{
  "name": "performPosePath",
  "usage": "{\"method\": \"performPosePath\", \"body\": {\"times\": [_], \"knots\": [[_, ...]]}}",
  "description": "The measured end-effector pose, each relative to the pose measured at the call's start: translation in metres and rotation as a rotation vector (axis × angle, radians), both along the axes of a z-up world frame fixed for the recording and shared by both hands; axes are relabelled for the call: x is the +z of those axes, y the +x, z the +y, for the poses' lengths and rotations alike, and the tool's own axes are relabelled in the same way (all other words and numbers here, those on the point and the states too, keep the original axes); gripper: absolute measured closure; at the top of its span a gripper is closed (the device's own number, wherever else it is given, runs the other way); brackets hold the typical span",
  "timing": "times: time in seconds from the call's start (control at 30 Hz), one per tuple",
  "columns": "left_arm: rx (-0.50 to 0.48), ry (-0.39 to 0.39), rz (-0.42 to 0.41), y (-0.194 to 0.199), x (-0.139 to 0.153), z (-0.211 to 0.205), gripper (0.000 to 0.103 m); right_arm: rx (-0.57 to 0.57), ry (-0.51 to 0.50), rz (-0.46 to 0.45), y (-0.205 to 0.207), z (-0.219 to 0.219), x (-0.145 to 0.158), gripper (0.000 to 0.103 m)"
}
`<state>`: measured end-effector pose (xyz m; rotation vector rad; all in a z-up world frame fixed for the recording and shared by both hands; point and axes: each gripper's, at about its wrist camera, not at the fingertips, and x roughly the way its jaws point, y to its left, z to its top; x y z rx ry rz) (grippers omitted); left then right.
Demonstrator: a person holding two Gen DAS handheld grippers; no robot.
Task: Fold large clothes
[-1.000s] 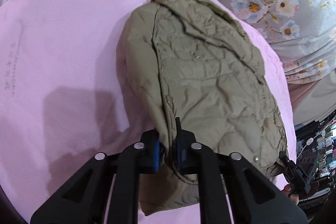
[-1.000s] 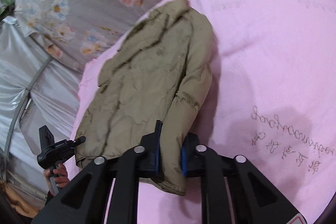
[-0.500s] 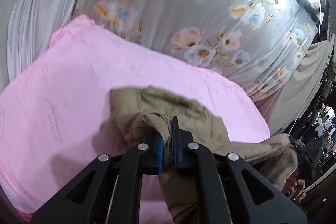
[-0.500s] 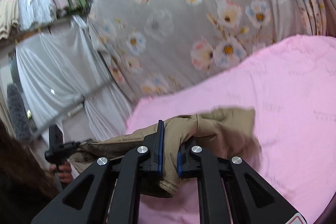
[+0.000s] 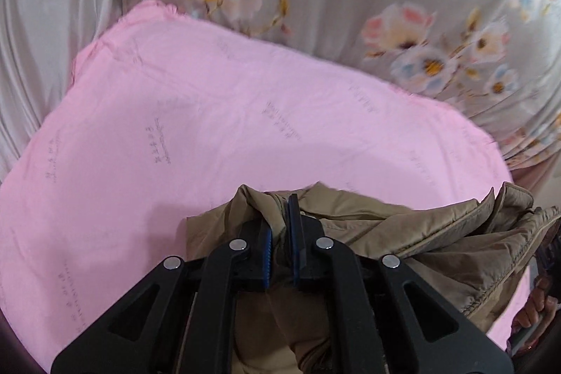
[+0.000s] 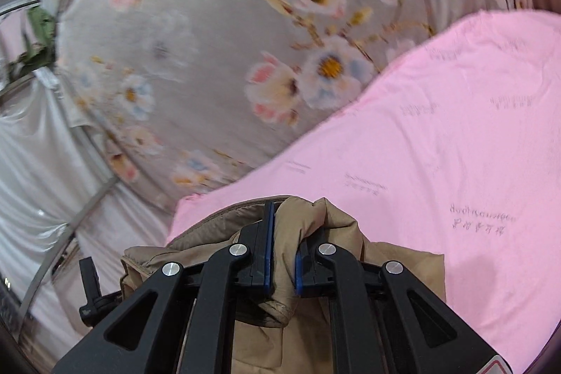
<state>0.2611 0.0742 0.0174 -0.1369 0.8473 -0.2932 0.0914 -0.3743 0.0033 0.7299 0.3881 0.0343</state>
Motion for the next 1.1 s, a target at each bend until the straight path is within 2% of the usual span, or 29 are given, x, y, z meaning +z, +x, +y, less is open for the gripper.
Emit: {"method": "performPosePath", "body": {"times": [0.17, 0.23, 0.33, 0.4, 0.53, 0.6, 0.63, 0.67, 0.7, 0.77, 0.83, 0.93, 1.0, 1.03, 1.1], "knots": [[-0.001, 0.046, 0.075, 0.036, -0.063, -0.018, 0.092, -0.060, -0.042, 0.139, 0.043, -0.004, -0.055, 0.094], [0.000, 0.037, 0.077, 0.040, -0.074, -0.020, 0.090, -0.065, -0.023, 0.165, 0.051, -0.008, -0.071, 0.094], [0.001, -0.032, 0.085, 0.043, -0.082, -0.015, 0.086, -0.049, 0.086, 0.149, 0.052, -0.021, -0.092, 0.093], [-0.012, -0.087, 0.088, 0.042, -0.081, -0.007, 0.084, -0.030, 0.144, 0.128, 0.048, -0.028, -0.096, 0.091], [-0.049, -0.140, 0.059, 0.027, -0.062, 0.008, 0.074, 0.036, 0.235, 0.044, 0.030, -0.034, -0.083, 0.082], [-0.030, -0.140, 0.012, 0.014, -0.047, 0.022, 0.057, 0.080, 0.284, -0.020, 0.016, -0.034, -0.070, 0.067], [0.003, -0.119, -0.023, 0.008, -0.039, 0.028, 0.038, 0.089, 0.294, -0.042, 0.011, -0.033, -0.063, 0.057], [0.029, -0.106, -0.058, 0.003, -0.032, 0.033, 0.031, 0.097, 0.299, -0.068, 0.003, -0.032, -0.054, 0.053], [0.043, -0.096, -0.099, -0.004, -0.022, 0.040, 0.031, 0.103, 0.301, -0.088, -0.003, -0.030, -0.047, 0.047], [0.051, -0.060, -0.132, -0.012, -0.005, 0.046, 0.031, 0.119, 0.306, -0.125, -0.017, -0.026, -0.032, 0.046], [0.055, -0.023, -0.152, -0.017, 0.007, 0.043, 0.031, 0.121, 0.270, -0.137, -0.026, -0.017, -0.016, 0.046], [-0.004, 0.058, -0.205, -0.030, 0.026, 0.016, 0.031, 0.139, 0.199, -0.145, -0.031, -0.003, 0.005, 0.041], [-0.048, 0.115, -0.242, -0.036, 0.031, -0.008, 0.031, 0.158, 0.190, -0.152, -0.031, 0.004, 0.015, 0.040], [-0.067, 0.151, -0.258, -0.037, 0.032, -0.023, 0.031, 0.159, 0.183, -0.143, -0.027, 0.007, 0.018, 0.040], [-0.098, 0.179, -0.255, -0.029, 0.024, -0.046, 0.031, 0.114, 0.097, -0.026, -0.010, 0.016, 0.019, 0.037]]}}
